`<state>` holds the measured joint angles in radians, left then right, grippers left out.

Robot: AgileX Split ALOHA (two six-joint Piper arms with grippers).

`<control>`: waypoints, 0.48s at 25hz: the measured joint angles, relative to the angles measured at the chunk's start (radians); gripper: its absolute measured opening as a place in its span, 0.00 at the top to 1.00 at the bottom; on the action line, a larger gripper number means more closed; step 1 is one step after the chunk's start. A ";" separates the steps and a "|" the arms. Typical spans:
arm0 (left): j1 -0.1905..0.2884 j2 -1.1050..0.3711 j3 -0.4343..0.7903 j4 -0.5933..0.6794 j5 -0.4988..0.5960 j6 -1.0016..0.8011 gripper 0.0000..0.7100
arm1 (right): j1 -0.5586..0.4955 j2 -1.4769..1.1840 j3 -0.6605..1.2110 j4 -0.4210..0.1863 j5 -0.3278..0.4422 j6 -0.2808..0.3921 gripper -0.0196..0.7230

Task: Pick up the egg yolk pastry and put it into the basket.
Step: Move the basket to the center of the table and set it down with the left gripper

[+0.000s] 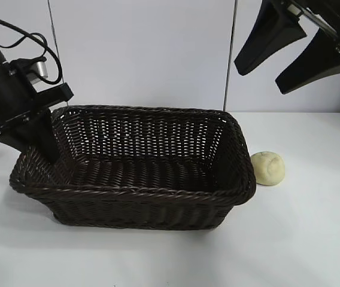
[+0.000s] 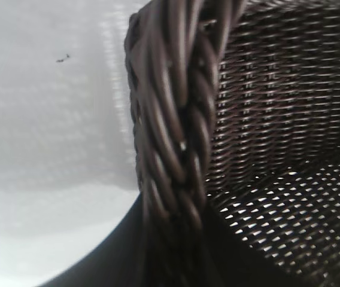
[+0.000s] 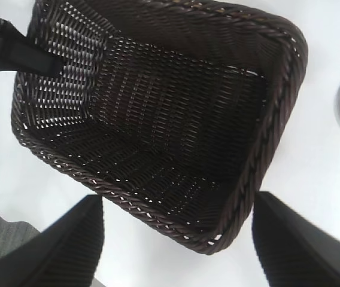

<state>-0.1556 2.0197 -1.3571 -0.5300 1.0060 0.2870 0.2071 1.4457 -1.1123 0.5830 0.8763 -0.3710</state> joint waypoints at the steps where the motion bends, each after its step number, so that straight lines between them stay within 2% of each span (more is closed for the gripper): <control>1: 0.000 0.005 0.000 -0.003 -0.002 0.000 0.86 | 0.000 0.000 0.000 0.000 0.000 0.000 0.29; 8: 0.000 0.017 -0.006 -0.011 -0.006 0.000 0.85 | 0.000 0.000 0.000 0.000 0.000 0.000 0.29; 10: 0.000 0.020 -0.007 -0.021 -0.007 0.000 0.75 | 0.000 0.000 0.000 0.000 0.000 0.000 0.29; 12: 0.000 0.021 -0.016 -0.024 -0.007 0.001 0.56 | 0.000 0.000 0.000 0.000 0.000 0.000 0.29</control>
<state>-0.1556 2.0402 -1.3730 -0.5542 0.9988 0.2878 0.2071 1.4457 -1.1123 0.5830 0.8763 -0.3710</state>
